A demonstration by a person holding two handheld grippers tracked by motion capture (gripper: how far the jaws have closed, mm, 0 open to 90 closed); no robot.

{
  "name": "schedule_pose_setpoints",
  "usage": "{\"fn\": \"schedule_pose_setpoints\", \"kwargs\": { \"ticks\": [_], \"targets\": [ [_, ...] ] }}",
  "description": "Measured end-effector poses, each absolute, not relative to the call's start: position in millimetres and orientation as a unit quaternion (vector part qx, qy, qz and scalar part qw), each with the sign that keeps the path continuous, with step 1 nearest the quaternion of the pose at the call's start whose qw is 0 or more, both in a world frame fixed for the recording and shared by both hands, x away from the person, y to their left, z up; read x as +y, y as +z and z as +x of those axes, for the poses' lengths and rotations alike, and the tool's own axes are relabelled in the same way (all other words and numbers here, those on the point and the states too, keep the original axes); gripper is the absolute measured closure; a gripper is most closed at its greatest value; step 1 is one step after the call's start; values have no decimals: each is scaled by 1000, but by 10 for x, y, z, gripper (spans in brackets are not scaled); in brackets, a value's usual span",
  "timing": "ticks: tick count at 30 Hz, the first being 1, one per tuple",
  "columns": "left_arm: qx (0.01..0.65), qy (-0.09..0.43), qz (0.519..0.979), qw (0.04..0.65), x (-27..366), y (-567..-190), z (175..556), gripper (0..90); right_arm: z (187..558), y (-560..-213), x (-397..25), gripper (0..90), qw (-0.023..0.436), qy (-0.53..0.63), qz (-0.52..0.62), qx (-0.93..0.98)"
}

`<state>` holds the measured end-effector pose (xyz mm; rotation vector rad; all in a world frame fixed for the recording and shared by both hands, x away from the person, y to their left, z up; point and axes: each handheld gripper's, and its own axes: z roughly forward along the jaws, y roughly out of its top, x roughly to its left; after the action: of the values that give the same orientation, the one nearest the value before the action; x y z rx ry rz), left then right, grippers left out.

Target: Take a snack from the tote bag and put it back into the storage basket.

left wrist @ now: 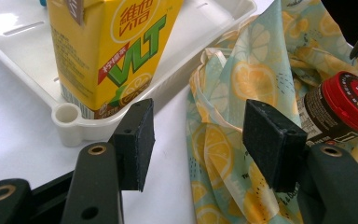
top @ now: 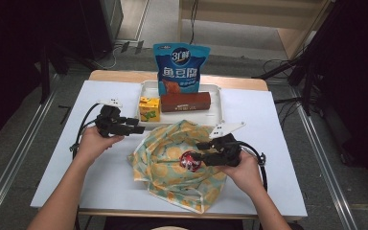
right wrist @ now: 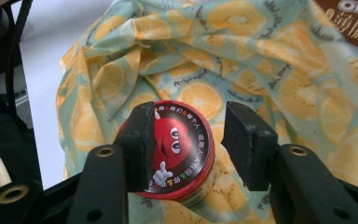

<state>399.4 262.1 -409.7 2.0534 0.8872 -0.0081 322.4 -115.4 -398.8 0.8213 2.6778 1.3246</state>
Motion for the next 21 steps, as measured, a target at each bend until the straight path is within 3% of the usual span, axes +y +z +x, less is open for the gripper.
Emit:
{"fn": "schedule_pose_setpoints", "kwargs": {
  "ticks": [14, 21],
  "targets": [
    [358, 0, 822, 443, 2640, -4095, 4020, 440, 3195, -4082, -1054, 402, 13, 414, 268, 870],
    [363, 6, 817, 447, 2687, -4079, 4037, 440, 3157, -4140, -1047, 376, 13, 414, 259, 872]
  ]
}}
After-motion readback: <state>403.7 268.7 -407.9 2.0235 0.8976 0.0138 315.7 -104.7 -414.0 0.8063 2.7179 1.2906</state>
